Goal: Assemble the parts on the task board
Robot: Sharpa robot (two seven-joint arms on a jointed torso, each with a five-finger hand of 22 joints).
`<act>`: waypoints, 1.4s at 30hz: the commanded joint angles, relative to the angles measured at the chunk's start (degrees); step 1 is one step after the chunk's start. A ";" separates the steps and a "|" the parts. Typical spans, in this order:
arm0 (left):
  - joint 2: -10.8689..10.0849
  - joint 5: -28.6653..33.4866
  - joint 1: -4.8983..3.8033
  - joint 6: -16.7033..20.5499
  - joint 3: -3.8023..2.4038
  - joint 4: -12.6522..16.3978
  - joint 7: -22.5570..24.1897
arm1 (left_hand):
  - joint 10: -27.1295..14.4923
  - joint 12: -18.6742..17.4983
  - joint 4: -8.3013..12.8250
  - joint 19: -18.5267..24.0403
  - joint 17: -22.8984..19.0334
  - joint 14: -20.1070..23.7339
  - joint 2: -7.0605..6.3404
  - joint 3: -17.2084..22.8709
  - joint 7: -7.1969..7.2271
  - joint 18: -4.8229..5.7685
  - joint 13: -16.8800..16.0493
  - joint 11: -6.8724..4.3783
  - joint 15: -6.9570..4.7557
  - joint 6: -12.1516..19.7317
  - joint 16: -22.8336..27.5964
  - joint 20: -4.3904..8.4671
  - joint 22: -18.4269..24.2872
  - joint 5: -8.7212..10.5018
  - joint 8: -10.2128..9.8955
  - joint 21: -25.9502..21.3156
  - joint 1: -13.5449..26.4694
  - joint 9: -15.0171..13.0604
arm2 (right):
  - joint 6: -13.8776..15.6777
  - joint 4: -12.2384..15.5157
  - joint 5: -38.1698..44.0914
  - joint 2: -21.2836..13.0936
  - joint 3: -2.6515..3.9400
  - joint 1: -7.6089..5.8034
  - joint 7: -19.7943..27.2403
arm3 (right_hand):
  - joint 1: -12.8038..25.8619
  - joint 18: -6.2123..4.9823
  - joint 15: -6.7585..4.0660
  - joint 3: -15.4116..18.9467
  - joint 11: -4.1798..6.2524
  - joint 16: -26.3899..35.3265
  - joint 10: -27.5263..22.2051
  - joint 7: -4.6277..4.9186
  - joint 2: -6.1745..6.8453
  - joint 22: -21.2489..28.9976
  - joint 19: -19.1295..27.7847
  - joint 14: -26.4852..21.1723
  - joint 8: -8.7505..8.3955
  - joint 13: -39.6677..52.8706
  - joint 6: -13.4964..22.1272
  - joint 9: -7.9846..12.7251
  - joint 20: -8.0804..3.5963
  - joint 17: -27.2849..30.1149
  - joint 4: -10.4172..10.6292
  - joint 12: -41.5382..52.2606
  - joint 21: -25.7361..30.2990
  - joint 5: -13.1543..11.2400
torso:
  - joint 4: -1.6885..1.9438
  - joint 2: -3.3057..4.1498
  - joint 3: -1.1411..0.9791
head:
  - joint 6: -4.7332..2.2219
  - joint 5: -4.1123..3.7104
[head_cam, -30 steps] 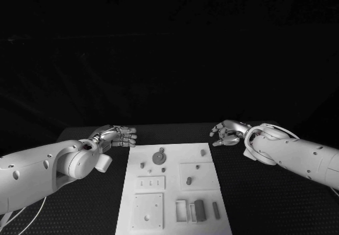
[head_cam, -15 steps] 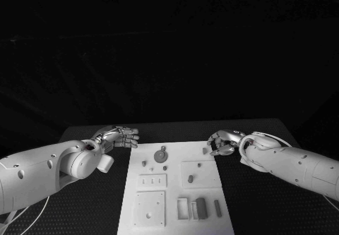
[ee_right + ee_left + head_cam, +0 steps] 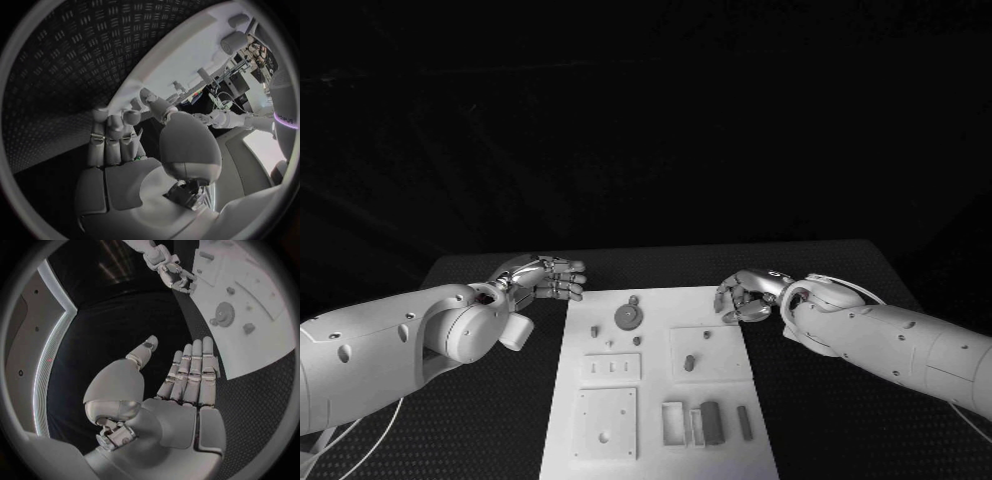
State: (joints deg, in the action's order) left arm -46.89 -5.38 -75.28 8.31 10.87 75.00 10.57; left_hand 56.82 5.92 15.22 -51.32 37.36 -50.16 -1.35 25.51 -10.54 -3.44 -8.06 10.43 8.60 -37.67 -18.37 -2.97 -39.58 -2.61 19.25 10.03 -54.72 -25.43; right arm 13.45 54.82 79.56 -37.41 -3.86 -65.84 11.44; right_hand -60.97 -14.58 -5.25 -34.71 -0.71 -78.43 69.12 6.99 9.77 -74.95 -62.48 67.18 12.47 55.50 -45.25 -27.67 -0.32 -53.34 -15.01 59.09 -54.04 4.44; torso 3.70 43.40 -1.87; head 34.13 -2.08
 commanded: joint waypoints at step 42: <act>-0.31 -0.22 -0.02 -1.39 -0.04 0.37 0.29 | -0.11 -0.41 -0.02 -0.33 0.08 -0.31 0.20 -0.35 -2.81 -0.87 0.07 0.32 -0.03 -0.35 0.33 0.09 -0.04 -0.24 0.04 -0.44 0.32 0.14 | 2.57 -0.35 0.43 1.18 -0.03 0.68 -0.11 | 0.01 -0.42 -0.18 0.23 0.21 -1.04 1.21 0.01 -3.15 -0.93 -1.24 1.21 4.20 0.26 -7.45 -2.02 -0.78 -0.61 -0.81 1.31 -0.85 0.11 | -0.02 0.01 0.08 | 0.72 0.20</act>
State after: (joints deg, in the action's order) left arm -47.27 -5.42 -75.27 7.85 10.87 75.20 10.44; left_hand 56.81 5.71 15.22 -51.31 37.39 -50.15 -1.35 25.51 -10.53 -3.80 -8.06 10.43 8.60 -37.67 -18.36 -2.98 -39.59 -2.61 19.25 9.82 -54.72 -25.36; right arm 15.84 54.45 79.58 -36.31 -3.88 -65.25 11.42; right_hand -61.25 -13.90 -5.31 -34.49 -0.60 -79.10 70.05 7.00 6.93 -74.92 -63.39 68.06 16.68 55.75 -52.83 -29.64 -1.01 -53.86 -15.42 60.08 -54.69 4.44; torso 3.64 43.38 -1.81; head 34.83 -1.88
